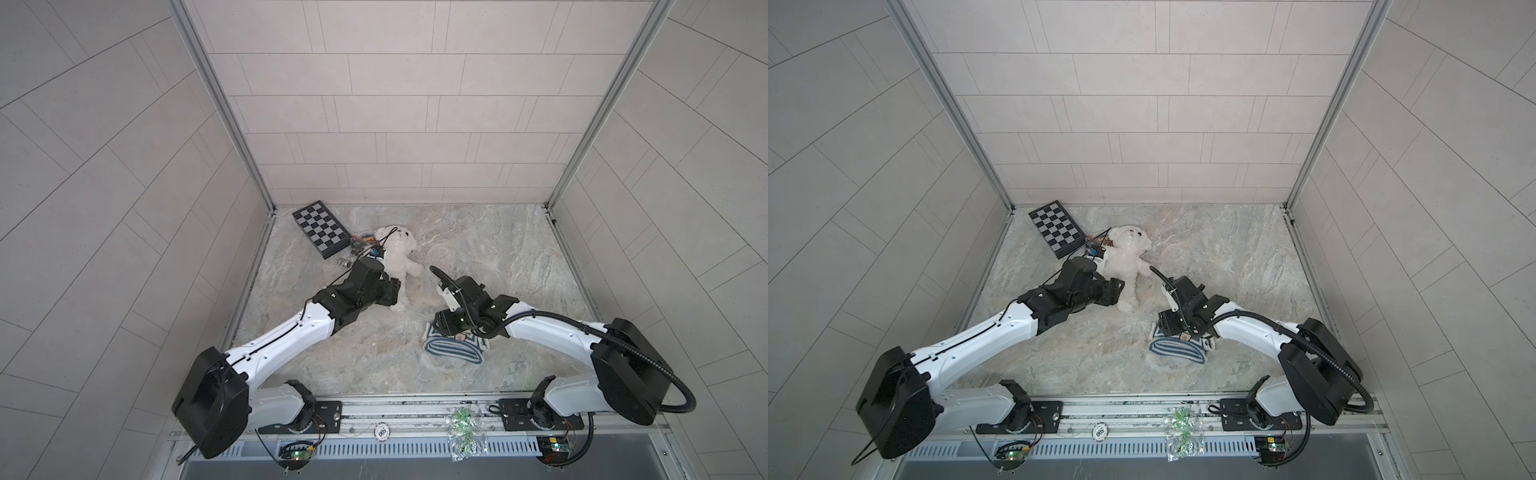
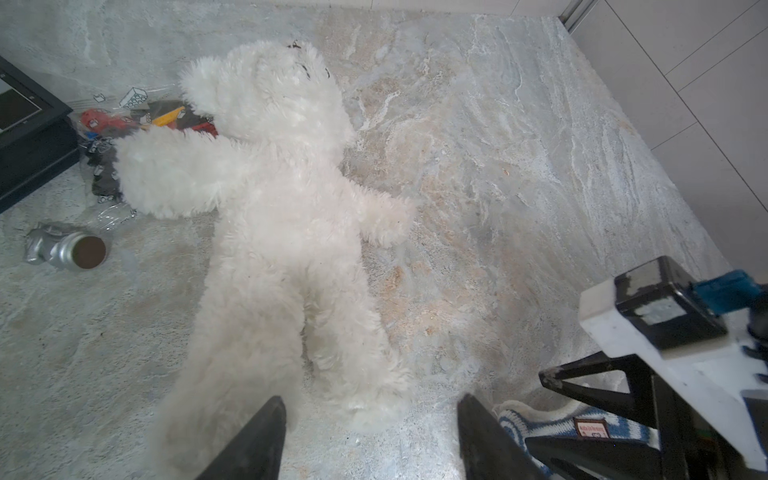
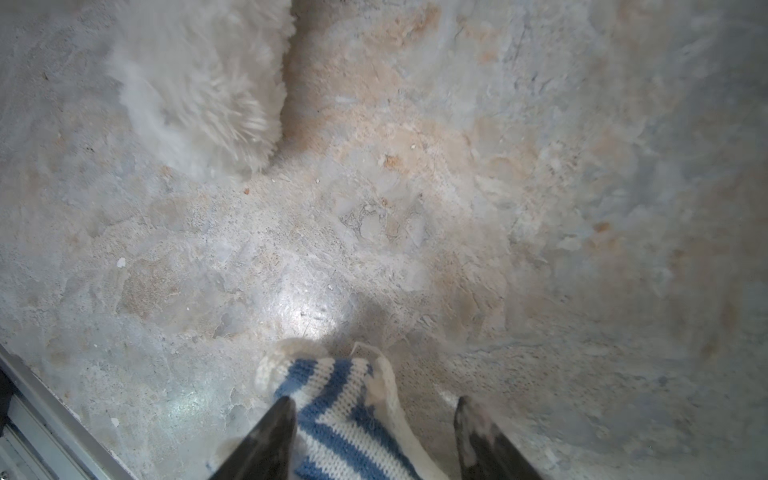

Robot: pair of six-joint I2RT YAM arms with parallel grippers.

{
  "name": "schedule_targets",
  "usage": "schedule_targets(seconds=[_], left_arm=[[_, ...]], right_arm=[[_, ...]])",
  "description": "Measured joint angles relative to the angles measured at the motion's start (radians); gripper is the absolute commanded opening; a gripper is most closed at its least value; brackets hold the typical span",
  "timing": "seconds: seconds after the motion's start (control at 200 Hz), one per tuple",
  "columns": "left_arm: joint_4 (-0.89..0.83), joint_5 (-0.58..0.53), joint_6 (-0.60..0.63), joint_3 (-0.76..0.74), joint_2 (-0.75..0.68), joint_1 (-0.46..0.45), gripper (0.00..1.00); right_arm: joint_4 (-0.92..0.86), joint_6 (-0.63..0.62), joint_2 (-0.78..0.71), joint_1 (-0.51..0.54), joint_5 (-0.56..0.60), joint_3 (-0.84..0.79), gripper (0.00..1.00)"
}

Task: Dress the teddy bear

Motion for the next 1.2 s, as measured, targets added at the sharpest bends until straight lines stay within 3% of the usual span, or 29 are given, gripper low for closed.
schedule_targets(seconds=[0.596, 0.966, 1.201], left_arm=[[0.039, 0.016, 0.000, -0.009, 0.000, 0.022, 0.67], [0.044, 0.017, 0.000, -0.025, -0.009, 0.043, 0.67], [0.042, 0.017, 0.003, -0.029, -0.025, 0.061, 0.66]], right_arm=[[0.034, 0.013, 0.054, 0.000, -0.025, -0.034, 0.31], [0.051, 0.018, 0.054, 0.000, -0.021, -0.035, 0.00], [0.051, 0.019, 0.050, -0.003, -0.005, -0.035, 0.00]])
